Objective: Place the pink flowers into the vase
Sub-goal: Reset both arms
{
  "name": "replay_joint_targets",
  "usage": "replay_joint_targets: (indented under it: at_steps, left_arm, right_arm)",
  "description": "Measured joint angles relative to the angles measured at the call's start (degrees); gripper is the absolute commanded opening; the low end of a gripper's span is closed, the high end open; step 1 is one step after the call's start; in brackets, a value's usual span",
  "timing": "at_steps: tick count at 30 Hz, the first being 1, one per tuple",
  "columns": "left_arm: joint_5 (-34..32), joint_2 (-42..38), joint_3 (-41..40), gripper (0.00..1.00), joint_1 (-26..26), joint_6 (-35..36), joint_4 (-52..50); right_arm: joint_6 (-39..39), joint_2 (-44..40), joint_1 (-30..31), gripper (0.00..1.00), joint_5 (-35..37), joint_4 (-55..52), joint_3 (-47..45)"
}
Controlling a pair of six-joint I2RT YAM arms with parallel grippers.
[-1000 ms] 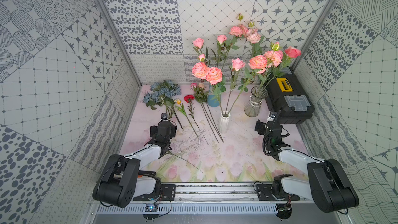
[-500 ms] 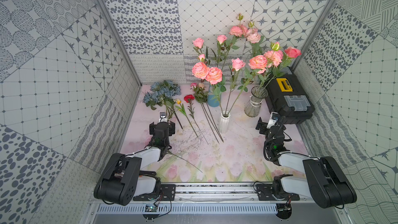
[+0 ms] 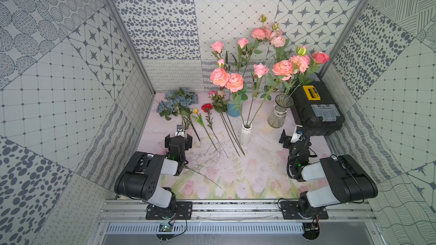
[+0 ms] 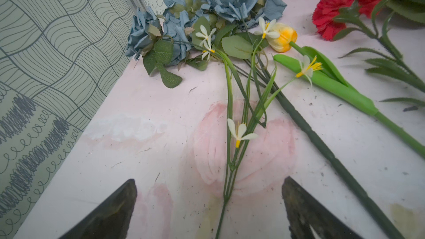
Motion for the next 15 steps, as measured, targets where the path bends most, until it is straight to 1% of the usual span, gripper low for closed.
replay_joint_targets:
  at_steps: [3,7,10,12,15]
  left_arm:
    - [1.3,3.3,-0.5,0.99,0.7,0.1,4.0]
    - [2.6,3.7,0.2,0.98,1.6,0.0,5.1]
    - [3.0,3.9,0.6,0.99,2.1,-0.2,6.1]
    - [3.0,4.1,1.2,0.99,2.3,-0.2,6.0]
    - [3.2,3.8,3.5,0.99,3.1,-0.9,4.2]
  right_arm:
    - [-0.5,0.2,0.0,0.98,-0.9,-0.1,0.3]
    - [-1.3,1.2,0.0,0.98,-2.8,-0.7,3.1]
    - [-1.8,4.7,0.0,0.98,-3.6,0.5,4.4]
    - [-1.8,4.4,0.0,0.98,-4.1,-2.3,5.0]
    - [-1.9,4.2,-0.3,0.98,-4.8,-7.3,8.5]
